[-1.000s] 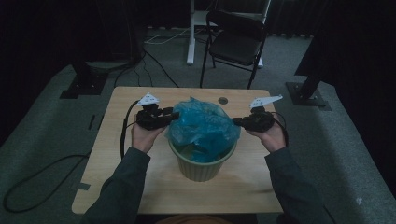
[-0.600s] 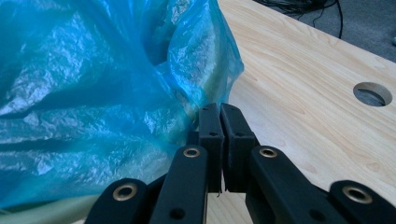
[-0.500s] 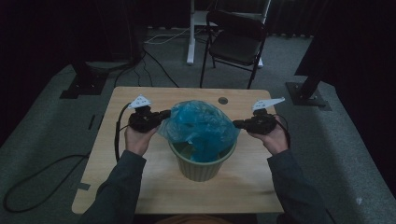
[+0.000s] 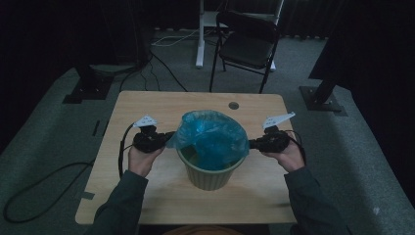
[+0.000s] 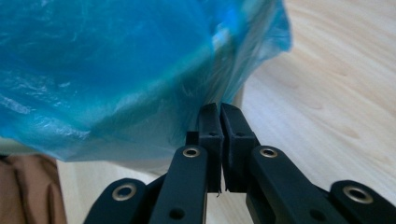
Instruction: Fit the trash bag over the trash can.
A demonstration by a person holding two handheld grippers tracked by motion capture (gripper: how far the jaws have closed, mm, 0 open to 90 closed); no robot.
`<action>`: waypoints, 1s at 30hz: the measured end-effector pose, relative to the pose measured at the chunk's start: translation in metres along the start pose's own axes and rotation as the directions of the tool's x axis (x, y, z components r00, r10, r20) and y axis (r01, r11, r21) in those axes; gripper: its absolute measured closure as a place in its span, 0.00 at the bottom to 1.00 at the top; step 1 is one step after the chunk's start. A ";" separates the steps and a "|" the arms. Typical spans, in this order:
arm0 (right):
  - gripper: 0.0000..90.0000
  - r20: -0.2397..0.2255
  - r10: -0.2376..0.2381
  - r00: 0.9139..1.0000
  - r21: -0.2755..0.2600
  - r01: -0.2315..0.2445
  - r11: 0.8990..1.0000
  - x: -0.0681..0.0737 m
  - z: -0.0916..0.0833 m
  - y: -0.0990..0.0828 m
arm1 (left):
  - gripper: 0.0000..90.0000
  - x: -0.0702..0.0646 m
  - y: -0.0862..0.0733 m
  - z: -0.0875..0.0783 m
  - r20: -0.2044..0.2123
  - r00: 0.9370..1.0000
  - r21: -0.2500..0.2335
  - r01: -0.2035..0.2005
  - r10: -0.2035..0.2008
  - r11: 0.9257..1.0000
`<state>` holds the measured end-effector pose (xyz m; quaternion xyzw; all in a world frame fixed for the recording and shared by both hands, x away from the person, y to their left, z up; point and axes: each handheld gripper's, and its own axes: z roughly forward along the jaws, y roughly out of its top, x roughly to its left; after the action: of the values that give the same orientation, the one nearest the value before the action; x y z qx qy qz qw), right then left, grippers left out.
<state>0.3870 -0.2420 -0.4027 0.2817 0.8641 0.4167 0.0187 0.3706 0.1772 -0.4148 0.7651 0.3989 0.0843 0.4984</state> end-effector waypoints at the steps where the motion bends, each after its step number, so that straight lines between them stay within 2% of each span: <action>1: 0.96 0.000 0.000 1.000 0.000 0.000 1.000 0.000 0.000 0.000 | 0.98 0.000 0.000 0.000 0.000 1.000 0.000 0.000 0.000 1.000; 2: 0.96 -0.013 -0.012 1.000 0.002 0.012 1.000 0.003 0.001 -0.001 | 0.98 -0.004 -0.003 -0.001 0.008 1.000 0.003 -0.009 0.009 1.000; 6: 0.95 -0.017 -0.024 1.000 0.004 0.024 1.000 0.007 0.001 -0.003 | 0.96 -0.010 -0.007 -0.005 0.016 1.000 0.002 -0.020 0.020 1.000; 11: 0.88 -0.027 -0.038 0.999 0.004 0.038 0.999 0.011 -0.003 -0.006 | 0.89 -0.016 -0.011 -0.012 0.016 1.000 0.004 -0.026 0.026 1.000; 13: 0.75 -0.021 -0.043 0.999 0.013 0.043 0.999 0.015 -0.005 -0.008 | 0.86 -0.021 -0.014 -0.016 0.015 0.999 0.005 -0.034 0.033 0.999; 14: 0.72 -0.019 -0.046 0.999 0.015 0.047 0.999 0.015 -0.006 -0.008 | 0.83 -0.023 -0.015 -0.018 0.013 0.999 0.006 -0.038 0.038 0.999; 19: 0.64 -0.048 -0.065 0.997 0.023 0.066 0.998 0.019 -0.011 -0.012 | 0.75 -0.029 -0.020 -0.026 0.015 0.998 0.013 -0.067 0.067 0.998; 22: 0.63 -0.085 -0.073 0.994 0.027 0.075 0.997 0.020 -0.013 -0.015 | 0.74 -0.031 -0.021 -0.028 0.023 0.997 0.011 -0.078 0.078 0.997; 24: 0.63 -0.092 -0.071 0.993 0.029 0.074 0.997 0.020 -0.011 -0.015 | 0.74 -0.032 -0.021 -0.026 0.021 0.996 0.009 -0.082 0.082 0.997; 30: 0.63 -0.070 -0.072 0.995 0.021 0.073 0.997 0.020 -0.007 -0.012 | 0.75 -0.031 -0.017 -0.021 0.004 0.997 0.003 -0.083 0.083 0.997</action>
<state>0.3628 -0.2433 -0.4027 0.2359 0.8788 0.4148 0.0008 0.3299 0.1731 -0.4105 0.7820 0.3660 0.1025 0.4940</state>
